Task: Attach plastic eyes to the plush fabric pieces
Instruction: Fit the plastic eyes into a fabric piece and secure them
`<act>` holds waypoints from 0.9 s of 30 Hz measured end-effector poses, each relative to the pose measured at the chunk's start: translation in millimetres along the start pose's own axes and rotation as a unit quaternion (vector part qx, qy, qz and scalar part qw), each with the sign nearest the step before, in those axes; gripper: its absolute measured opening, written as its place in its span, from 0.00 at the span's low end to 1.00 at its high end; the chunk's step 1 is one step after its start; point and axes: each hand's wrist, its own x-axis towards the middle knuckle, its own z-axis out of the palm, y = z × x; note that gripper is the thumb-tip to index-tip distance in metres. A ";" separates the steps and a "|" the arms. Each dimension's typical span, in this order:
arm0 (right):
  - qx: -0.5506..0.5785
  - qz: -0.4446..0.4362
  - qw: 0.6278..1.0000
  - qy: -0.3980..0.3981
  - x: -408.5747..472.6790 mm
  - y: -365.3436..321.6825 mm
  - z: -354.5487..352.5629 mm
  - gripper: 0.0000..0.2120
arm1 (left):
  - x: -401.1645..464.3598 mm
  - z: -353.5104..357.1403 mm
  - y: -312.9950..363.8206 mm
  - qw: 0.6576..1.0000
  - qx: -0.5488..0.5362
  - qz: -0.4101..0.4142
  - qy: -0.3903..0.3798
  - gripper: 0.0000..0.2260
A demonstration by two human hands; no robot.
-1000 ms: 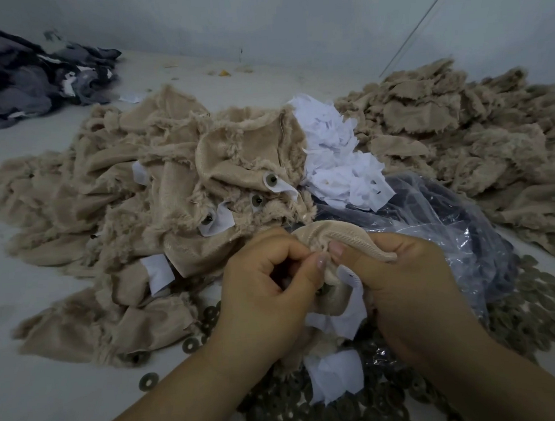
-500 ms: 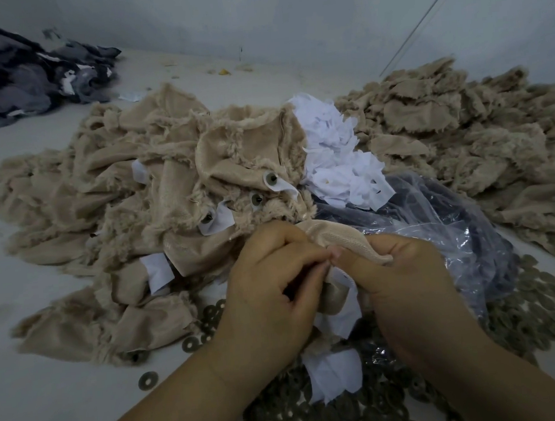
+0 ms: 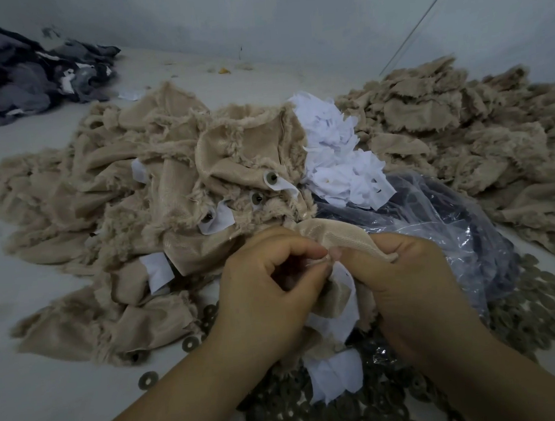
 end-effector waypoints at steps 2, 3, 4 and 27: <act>-0.009 -0.006 1.000 0.012 0.5 0.7 0.1 0.12 | 0.0 0.7 0.2 1.000 -0.001 0.014 -0.002 0.04; -0.010 -0.004 1.000 0.015 0.5 1.1 0.0 0.10 | -0.3 1.1 0.3 1.000 -0.003 0.016 -0.002 0.03; -0.010 -0.001 1.000 0.017 0.8 2.0 -1.0 0.09 | -0.7 1.4 0.4 1.000 -0.007 0.015 -0.002 0.03; -0.217 -0.112 0.969 0.047 -0.9 -0.2 1.7 0.10 | -3.5 4.8 -5.3 0.998 0.041 0.050 0.016 0.05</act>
